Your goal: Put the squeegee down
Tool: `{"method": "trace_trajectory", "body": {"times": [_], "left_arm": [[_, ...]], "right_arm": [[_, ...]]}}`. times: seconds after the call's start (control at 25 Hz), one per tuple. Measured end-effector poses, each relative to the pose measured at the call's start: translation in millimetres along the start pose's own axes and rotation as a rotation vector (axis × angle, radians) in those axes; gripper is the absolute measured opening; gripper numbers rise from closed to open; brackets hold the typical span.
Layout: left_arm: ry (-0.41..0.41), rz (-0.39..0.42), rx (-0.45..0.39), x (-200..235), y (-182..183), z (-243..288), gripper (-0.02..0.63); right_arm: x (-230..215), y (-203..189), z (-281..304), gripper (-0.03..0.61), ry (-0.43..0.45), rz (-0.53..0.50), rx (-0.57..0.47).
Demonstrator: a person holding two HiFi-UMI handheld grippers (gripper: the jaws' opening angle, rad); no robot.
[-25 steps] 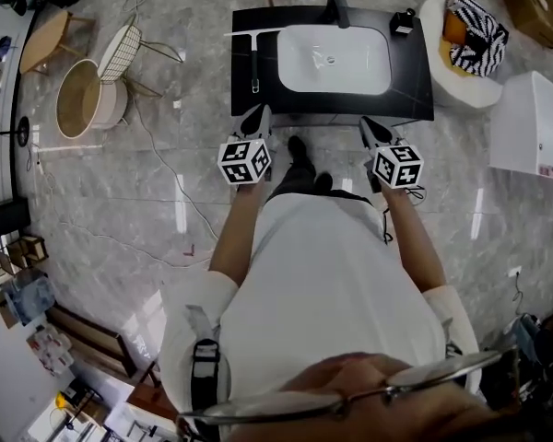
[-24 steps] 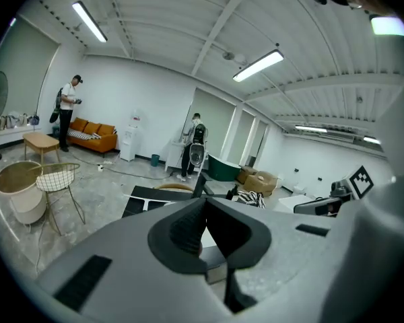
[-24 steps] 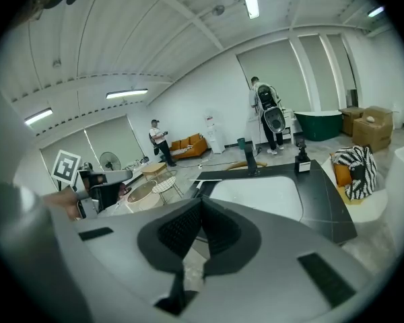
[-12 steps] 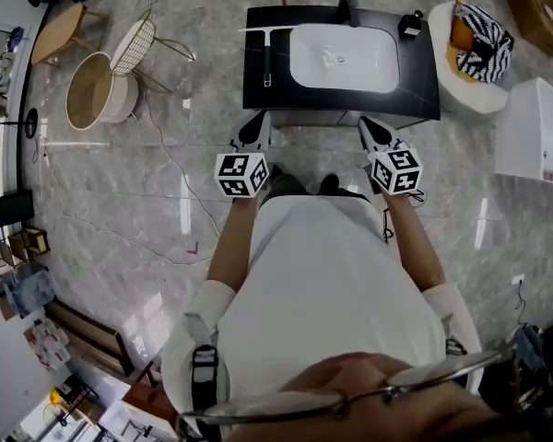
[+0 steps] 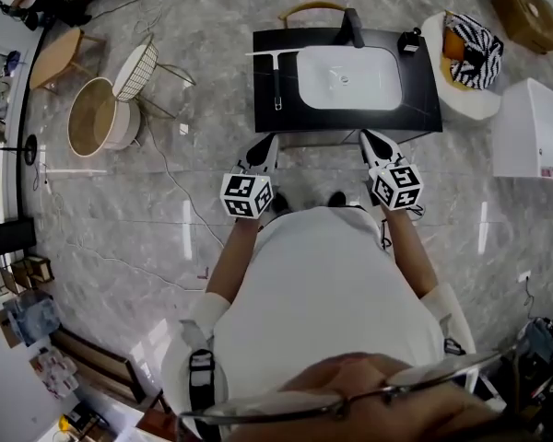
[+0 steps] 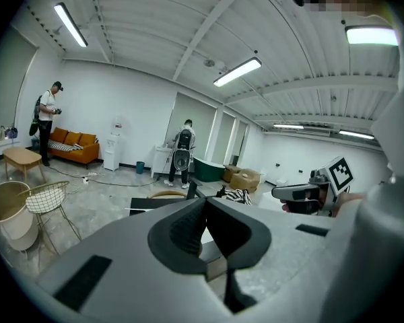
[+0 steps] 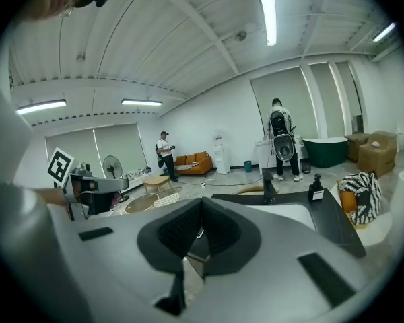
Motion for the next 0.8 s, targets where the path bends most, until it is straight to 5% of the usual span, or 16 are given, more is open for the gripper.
{"method": "trace_trajectory", "body": {"times": [0.8], "left_arm": [[-0.019, -0.034, -0.023, 34, 17, 5, 0.005]], "right_arm": [[12, 12, 26, 0.003, -0.014, 0.012, 0.008]]}}
Point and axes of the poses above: the fingertips, and each gripper's own axes: z forward along the fingers, x to its left, y out of its top, the point moved 1 cm from there along -z, backward along the fingers, and after that the axes turned 5 degrees about y, right-handed, at the moved point
